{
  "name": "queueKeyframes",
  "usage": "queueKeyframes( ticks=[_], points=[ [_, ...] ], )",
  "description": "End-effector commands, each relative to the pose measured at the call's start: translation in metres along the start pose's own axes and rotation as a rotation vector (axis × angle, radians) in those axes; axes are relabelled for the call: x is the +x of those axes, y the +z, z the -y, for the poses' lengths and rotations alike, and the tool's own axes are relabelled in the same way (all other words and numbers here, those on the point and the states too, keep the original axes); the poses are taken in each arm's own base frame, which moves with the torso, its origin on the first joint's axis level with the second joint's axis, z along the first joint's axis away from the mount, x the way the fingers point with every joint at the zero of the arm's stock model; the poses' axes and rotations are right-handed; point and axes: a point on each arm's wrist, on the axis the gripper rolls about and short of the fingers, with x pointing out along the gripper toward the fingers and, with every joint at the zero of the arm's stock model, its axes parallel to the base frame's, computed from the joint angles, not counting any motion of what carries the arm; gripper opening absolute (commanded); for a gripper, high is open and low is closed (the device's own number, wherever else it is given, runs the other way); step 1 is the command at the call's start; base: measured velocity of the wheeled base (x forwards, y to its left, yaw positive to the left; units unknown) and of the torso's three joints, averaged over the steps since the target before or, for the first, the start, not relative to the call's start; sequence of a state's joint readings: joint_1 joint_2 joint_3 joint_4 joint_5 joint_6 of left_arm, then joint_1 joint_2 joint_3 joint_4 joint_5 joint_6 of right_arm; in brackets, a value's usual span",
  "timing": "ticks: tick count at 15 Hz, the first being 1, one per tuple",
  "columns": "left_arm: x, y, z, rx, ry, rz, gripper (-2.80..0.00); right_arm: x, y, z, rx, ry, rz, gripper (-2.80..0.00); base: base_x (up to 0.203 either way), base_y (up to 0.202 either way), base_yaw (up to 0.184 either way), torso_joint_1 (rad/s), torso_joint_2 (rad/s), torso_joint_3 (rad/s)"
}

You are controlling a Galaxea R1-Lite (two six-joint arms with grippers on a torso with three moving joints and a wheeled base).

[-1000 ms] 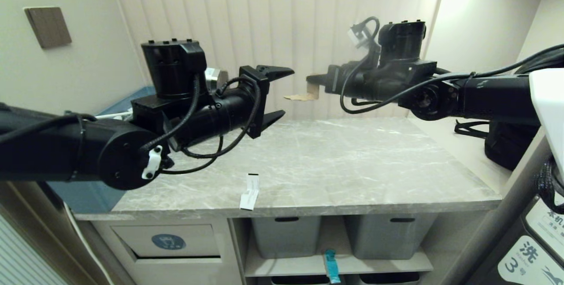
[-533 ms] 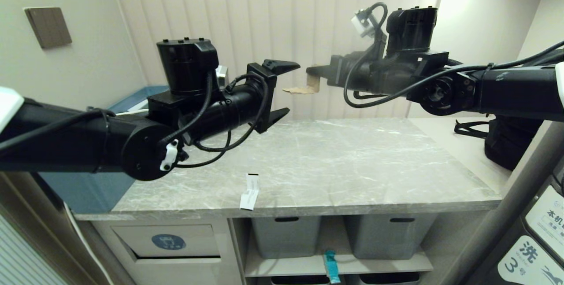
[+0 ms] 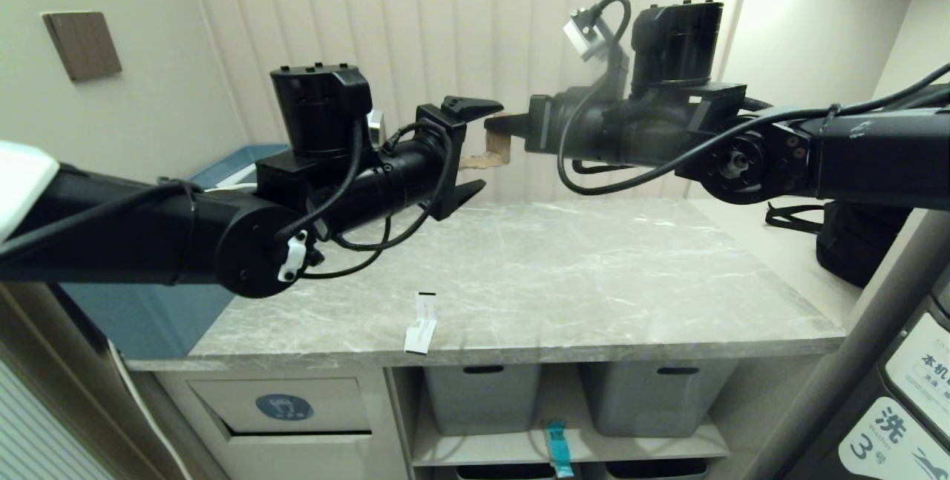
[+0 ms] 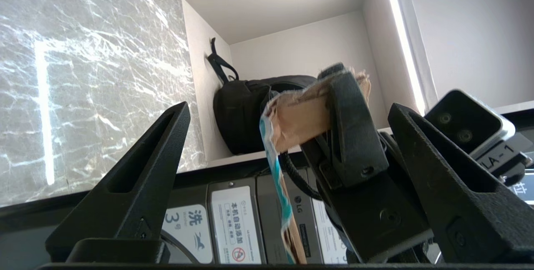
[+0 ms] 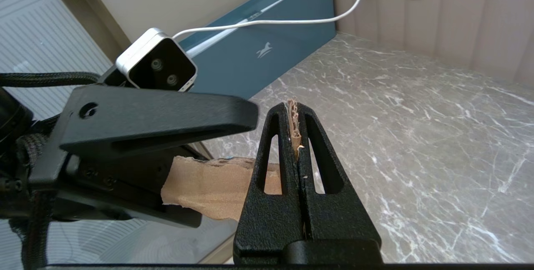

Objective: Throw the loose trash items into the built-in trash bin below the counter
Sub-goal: Hand it to the other hand

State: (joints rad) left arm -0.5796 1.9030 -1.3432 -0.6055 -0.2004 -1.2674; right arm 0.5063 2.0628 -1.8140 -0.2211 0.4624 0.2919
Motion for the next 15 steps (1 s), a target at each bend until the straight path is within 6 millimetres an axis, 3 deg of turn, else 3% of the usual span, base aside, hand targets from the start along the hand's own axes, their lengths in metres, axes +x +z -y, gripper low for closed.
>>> queueKeyframes(
  ticks=[1, 15],
  points=[
    [-0.002, 0.0, 0.003, -0.006, -0.01, 0.002, 0.0, 0.001, 0.0, -0.005, -0.001, 0.014, 0.0, -2.8, 0.0, 0.0, 0.0, 0.0, 0.0, 0.0],
    [-0.01, -0.002, 0.006, -0.012, 0.005, 0.004, 0.0, -0.001, 0.001, 0.009, -0.004, -0.016, 0.011, -2.8, 0.0, 0.0, 0.0, 0.0, 0.0, 0.0]
  ],
)
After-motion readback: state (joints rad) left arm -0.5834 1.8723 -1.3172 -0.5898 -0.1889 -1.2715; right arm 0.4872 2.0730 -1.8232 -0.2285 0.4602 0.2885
